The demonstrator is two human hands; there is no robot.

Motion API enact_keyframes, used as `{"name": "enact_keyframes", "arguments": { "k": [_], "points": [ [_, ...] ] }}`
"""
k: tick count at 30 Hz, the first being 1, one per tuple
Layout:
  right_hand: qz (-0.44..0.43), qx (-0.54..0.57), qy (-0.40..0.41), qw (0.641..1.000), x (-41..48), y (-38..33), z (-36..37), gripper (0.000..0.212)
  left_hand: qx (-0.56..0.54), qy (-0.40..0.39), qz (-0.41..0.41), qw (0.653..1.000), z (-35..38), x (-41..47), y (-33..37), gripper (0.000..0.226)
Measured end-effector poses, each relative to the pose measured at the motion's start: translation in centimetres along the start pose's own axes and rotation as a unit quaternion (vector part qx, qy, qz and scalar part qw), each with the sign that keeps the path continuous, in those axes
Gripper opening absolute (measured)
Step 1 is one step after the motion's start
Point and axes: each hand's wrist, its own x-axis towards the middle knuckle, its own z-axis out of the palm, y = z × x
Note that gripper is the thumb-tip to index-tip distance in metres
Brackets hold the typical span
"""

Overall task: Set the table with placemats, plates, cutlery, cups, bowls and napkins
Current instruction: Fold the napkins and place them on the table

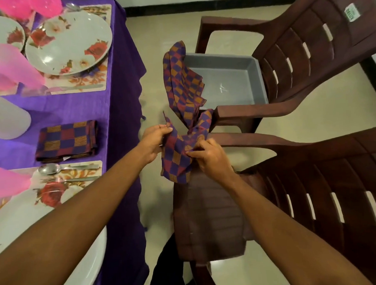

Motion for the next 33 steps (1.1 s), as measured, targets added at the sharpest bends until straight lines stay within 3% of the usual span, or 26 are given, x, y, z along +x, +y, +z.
{"name": "enact_keyframes", "arguments": {
  "k": [2,5,9,14,20,22,24,25,27,29,31,33],
  "points": [
    [-0.002,-0.001,0.022,1.0,-0.4,-0.8,0.1,0.026,-0.018,-0.031,-0.025,0.999,-0.7,-0.6,-0.2,0.007],
    [-0.016,-0.007,0.053,0.998,-0.9,-2.0,0.1,0.022,-0.062,-0.068,-0.115,0.989,-1.6,-1.3,-1.1,0.035],
    [-0.037,-0.022,0.032,0.999,-3.0,-3.9,0.8,0.023,0.016,-0.012,-0.152,0.988,-1.3,-2.6,-3.3,0.035],
    [0.066,0.036,0.045,0.996,-6.6,-4.6,1.5,0.025,0.051,0.049,-0.017,0.997,-1.2,-4.2,-4.3,0.027],
    [0.115,0.101,0.037,0.988,-7.5,-6.2,-0.5,0.031,0.15,-0.082,0.106,0.979,-0.5,-9.2,-1.5,0.014],
    [0.224,0.185,0.07,0.954,-6.1,-6.8,-1.6,0.033,0.192,-0.127,0.122,0.965,-0.5,-10.8,0.1,0.011],
    [0.329,0.32,0.097,0.883,-4.0,-7.1,-3.6,0.039,0.219,-0.148,0.129,0.956,-0.7,-12.4,1.9,0.01],
    [0.339,0.385,0.095,0.853,-2.8,-7.5,-5.0,0.048,0.231,-0.15,0.132,0.952,-0.8,-13.1,2.8,0.01],
    [0.296,0.466,0.054,0.832,-0.6,-7.8,-7.6,0.066,0.255,-0.161,0.135,0.944,-1.1,-14.8,4.7,0.012],
    [0.258,0.485,-0.034,0.835,1.1,-7.8,-9.5,0.069,0.275,-0.177,0.134,0.936,-1.6,-16.5,6.3,0.032],
    [0.236,0.462,-0.143,0.843,1.7,-7.9,-10.6,0.042,0.293,-0.184,0.149,0.926,-2.0,-17.9,7.7,0.038],
    [0.224,0.402,-0.218,0.861,1.1,-8.2,-11.0,0.013,0.312,-0.172,0.17,0.919,-2.4,-18.8,8.8,0.029]
  ]
}}
